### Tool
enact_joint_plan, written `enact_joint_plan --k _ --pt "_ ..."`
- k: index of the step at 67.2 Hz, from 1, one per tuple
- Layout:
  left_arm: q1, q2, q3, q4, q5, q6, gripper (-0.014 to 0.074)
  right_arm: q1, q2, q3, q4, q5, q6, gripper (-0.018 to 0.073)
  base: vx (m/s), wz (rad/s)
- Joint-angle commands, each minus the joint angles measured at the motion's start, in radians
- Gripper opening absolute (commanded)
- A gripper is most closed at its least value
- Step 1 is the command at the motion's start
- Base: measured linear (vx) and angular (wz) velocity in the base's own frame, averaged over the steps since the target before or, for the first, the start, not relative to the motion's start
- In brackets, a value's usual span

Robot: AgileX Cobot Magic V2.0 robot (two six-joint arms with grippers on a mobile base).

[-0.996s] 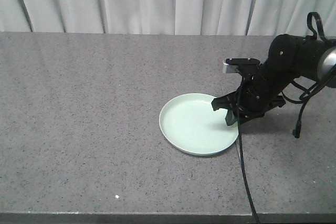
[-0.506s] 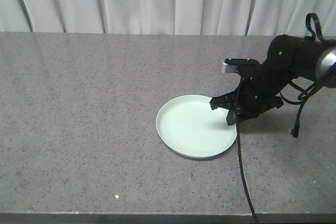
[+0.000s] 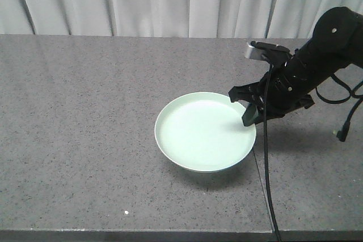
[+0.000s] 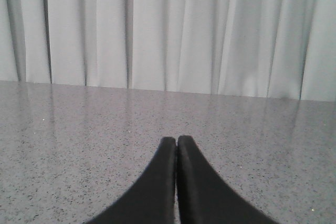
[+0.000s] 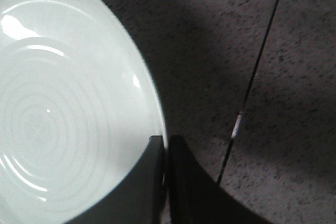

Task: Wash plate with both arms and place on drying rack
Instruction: 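Close the right gripper on the plate rim and lift it, then hold the plate in the right gripper while the base turns away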

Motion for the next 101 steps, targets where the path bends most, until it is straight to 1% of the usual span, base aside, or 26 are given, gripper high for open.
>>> enact_joint_plan --k 1,6,15,28,36,44,49,63,101 --pt "-0.005 -0.016 -0.028 -0.009 -0.073 -0.001 -0.0007 -0.001 -0.075 -0.026 0.075 0.061 -0.014 -0.0004 0.00 0.00" --pt "-0.005 -0.016 -0.028 -0.009 -0.073 -0.001 -0.0007 0.000 -0.097 -0.026 0.090 0.101 -0.045 -0.0004 0.00 0.00" --pt "-0.005 -0.016 -0.028 -0.009 -0.073 -0.001 -0.0007 0.022 -0.147 -0.025 0.105 0.097 -0.050 -0.0004 0.00 0.00" --pt "-0.005 -0.016 -0.028 -0.009 -0.073 -0.001 -0.0007 0.139 -0.231 -0.023 0.096 0.089 -0.045 -0.0004 0.00 0.00" --pt "-0.005 -0.016 -0.028 -0.009 -0.073 -0.001 -0.0007 0.214 -0.262 -0.023 0.088 0.084 -0.021 -0.0004 0.00 0.00" --pt "-0.005 -0.016 -0.028 -0.009 -0.073 -0.001 -0.0007 0.250 -0.286 -0.023 0.058 0.091 0.015 -0.0004 0.00 0.00" --pt "-0.005 -0.016 -0.028 -0.009 -0.073 -0.001 -0.0007 0.255 -0.295 -0.023 0.042 0.110 0.024 -0.0004 0.00 0.00" --pt "-0.005 -0.016 -0.028 -0.009 -0.073 -0.001 -0.0007 0.255 -0.325 -0.023 0.043 0.160 0.016 -0.0004 0.00 0.00" --pt "-0.005 -0.016 -0.028 -0.009 -0.073 -0.001 -0.0007 0.253 -0.343 -0.023 0.045 0.165 0.010 -0.0004 0.00 0.00"
